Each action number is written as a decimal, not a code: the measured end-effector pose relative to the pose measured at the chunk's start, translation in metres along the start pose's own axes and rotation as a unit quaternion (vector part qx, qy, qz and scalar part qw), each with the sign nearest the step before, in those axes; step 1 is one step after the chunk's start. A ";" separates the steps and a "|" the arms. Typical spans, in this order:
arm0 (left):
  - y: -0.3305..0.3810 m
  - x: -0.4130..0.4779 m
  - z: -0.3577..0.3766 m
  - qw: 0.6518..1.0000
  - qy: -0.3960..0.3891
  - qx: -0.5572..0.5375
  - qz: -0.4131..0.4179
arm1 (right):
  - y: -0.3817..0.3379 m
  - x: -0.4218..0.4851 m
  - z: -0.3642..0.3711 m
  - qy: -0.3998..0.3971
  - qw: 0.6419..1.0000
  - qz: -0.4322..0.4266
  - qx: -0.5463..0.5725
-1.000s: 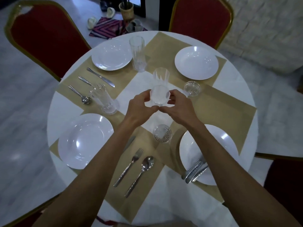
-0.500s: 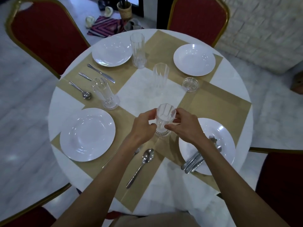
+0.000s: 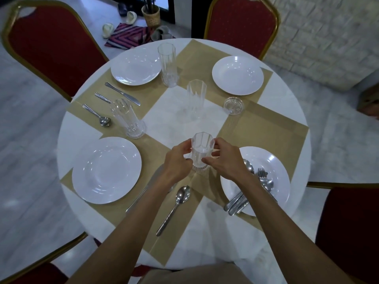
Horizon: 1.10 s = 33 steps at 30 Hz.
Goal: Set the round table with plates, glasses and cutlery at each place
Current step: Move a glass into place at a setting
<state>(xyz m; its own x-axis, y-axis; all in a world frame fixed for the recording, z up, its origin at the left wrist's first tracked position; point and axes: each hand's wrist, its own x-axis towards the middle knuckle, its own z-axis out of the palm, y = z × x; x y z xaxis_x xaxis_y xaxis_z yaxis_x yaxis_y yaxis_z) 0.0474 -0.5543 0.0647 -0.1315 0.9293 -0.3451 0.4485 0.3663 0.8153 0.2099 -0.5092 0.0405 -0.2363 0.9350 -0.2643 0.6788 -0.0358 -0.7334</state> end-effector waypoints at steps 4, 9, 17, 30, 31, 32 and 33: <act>0.000 -0.004 0.001 1.000 -0.005 -0.008 0.006 | 0.001 -0.001 0.001 0.001 1.000 0.001 -0.004; -0.003 -0.005 0.001 1.000 -0.021 0.000 -0.009 | 0.002 -0.004 0.001 -0.003 1.000 0.007 -0.025; -0.012 -0.015 0.004 0.993 -0.041 0.022 -0.108 | 0.013 -0.023 -0.008 0.021 0.998 0.043 -0.028; -0.007 -0.044 0.083 0.982 -0.151 0.115 -0.004 | 0.073 -0.105 -0.031 0.052 0.989 0.136 -0.023; -0.006 -0.044 0.090 0.980 -0.158 0.121 0.000 | 0.079 -0.111 -0.036 0.061 0.988 0.138 -0.034; -0.005 -0.045 0.096 0.978 -0.164 0.129 0.008 | 0.084 -0.115 -0.041 0.070 0.987 0.138 -0.048; -0.004 -0.045 0.102 0.977 -0.166 0.134 0.016 | 0.089 -0.117 -0.046 0.078 0.985 0.140 -0.060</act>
<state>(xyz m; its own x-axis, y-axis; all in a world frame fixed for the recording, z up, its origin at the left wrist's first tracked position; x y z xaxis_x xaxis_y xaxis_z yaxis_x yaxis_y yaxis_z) 0.1417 -0.6026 0.0293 0.1610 0.8570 -0.4895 0.6691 0.2698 0.6925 0.3301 -0.6054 0.0355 0.0757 0.9376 -0.3394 0.7822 -0.2669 -0.5629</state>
